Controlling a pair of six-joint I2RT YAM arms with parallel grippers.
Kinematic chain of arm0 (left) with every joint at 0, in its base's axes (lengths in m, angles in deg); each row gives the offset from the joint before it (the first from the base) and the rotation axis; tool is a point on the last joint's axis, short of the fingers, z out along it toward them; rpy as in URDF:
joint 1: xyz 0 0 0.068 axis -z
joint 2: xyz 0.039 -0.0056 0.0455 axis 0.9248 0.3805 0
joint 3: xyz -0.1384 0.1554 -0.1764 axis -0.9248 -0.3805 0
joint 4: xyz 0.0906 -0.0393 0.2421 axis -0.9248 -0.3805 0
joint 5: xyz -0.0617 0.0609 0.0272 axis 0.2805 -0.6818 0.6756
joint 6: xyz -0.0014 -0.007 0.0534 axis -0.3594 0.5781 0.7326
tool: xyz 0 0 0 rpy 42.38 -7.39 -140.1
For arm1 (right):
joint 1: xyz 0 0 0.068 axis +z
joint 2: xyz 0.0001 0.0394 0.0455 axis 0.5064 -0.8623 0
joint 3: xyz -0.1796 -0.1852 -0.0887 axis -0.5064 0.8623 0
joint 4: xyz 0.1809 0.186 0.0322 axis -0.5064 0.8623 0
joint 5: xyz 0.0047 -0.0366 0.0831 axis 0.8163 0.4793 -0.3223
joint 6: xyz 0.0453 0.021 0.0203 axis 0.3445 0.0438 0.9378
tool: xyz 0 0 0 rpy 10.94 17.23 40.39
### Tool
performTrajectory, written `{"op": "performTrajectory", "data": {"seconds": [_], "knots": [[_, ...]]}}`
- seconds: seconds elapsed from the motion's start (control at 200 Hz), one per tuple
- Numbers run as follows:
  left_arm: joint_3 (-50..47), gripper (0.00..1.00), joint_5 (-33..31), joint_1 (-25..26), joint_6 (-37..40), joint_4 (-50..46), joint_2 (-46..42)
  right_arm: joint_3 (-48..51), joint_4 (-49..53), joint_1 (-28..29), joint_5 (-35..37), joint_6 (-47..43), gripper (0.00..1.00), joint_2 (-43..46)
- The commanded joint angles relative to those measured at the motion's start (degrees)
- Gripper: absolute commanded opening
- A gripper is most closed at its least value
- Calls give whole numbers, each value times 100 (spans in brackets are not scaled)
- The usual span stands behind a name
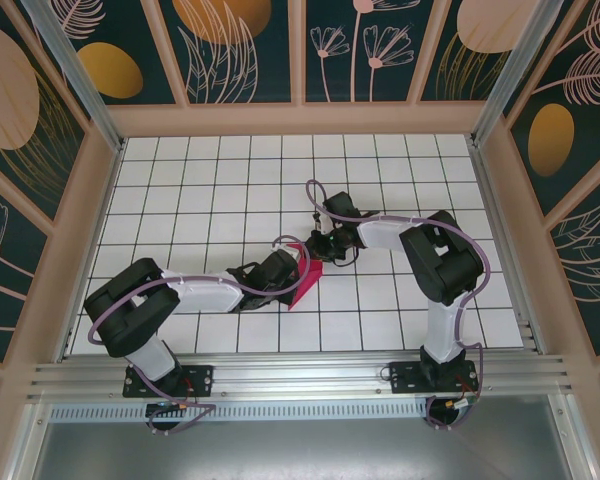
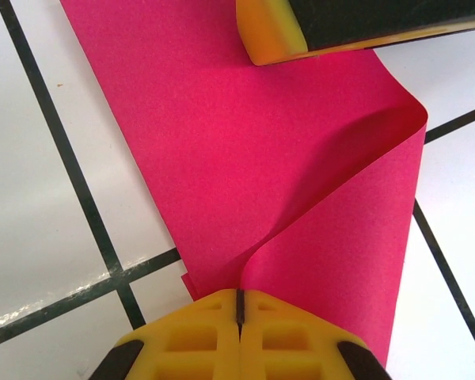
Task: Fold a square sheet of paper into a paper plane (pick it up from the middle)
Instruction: Third fold the triangle at the center of the table.
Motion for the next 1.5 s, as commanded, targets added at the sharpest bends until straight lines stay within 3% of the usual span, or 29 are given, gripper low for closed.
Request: {"op": "performTrajectory", "data": {"seconds": [0.0, 0.305, 0.641, 0.796, 1.061, 1.491], "knots": [[-49, 0, -61, -31, -3, 88, 224, 177, 157, 95, 201, 76, 19, -129], [-175, 0, -33, -27, 29, 146, 212, 366, -238, -70, 49, 332, 21, 784], [-149, 0, 39, -30, 76, 151, 202, 2198, -1672, -129, -354, 1298, 17, 2320], [-145, 0, 39, -26, 82, 131, 217, 2521, -2125, 80, -506, 1666, 14, 2257], [-53, 0, 30, -30, 143, 54, 237, 2218, -2059, 352, -443, 1651, 14, 1832], [-26, 0, -135, -28, 146, -99, 211, 2299, -1976, 368, -196, 1483, 13, 1198]]}}
